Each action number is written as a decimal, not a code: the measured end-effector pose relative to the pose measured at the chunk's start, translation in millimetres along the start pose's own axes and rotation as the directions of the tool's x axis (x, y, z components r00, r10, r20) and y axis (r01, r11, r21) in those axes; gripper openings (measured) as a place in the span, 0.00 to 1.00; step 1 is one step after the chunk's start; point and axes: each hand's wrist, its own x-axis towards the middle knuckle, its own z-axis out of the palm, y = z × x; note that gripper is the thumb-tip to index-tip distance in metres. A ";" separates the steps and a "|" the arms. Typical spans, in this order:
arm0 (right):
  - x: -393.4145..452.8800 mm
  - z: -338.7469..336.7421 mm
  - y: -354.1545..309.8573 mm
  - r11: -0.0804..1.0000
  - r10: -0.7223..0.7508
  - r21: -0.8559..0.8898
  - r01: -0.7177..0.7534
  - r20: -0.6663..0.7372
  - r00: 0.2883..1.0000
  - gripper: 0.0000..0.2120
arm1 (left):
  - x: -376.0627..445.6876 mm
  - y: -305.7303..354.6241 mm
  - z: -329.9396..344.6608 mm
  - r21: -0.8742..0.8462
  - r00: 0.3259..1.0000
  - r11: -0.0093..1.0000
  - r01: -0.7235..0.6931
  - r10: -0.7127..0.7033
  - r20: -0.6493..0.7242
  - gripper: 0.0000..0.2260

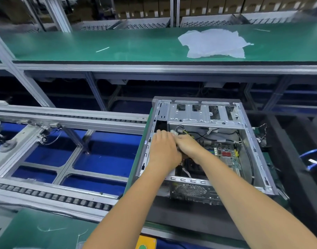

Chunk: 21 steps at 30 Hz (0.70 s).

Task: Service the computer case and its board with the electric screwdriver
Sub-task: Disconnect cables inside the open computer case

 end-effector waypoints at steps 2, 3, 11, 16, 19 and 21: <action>0.1 -0.3 -1.9 0.996 -0.048 -0.077 0.045 -0.044 0.998 0.26 | 1.3 -2.8 5.7 -0.114 0.999 0.993 -0.023 0.018 -0.044 0.15; 0.5 -0.8 -2.1 0.990 -0.081 -0.118 0.072 -0.068 0.994 0.26 | 1.4 -3.3 8.3 -0.157 0.997 0.987 -0.029 0.018 -0.073 0.13; 9.0 -2.1 -0.4 0.966 -0.186 -0.207 0.156 -0.133 0.973 0.27 | 11.6 -6.3 21.4 -0.392 0.987 0.918 -0.062 -0.002 -0.160 0.14; 12.1 -2.9 -5.6 0.972 -0.155 -0.206 0.116 -0.188 0.970 0.28 | 19.8 -7.9 17.6 -0.569 0.995 0.821 -0.050 -0.008 -0.099 0.20; 11.2 -4.0 -3.0 0.987 -0.117 -0.130 0.091 -0.206 0.972 0.24 | 23.2 -8.6 16.9 -0.668 0.999 0.744 -0.005 -0.031 -0.042 0.32; 9.3 -3.9 0.3 0.992 -0.100 -0.091 0.082 -0.215 0.971 0.21 | 23.5 -8.6 16.6 -0.701 0.998 0.713 0.011 -0.047 -0.031 0.36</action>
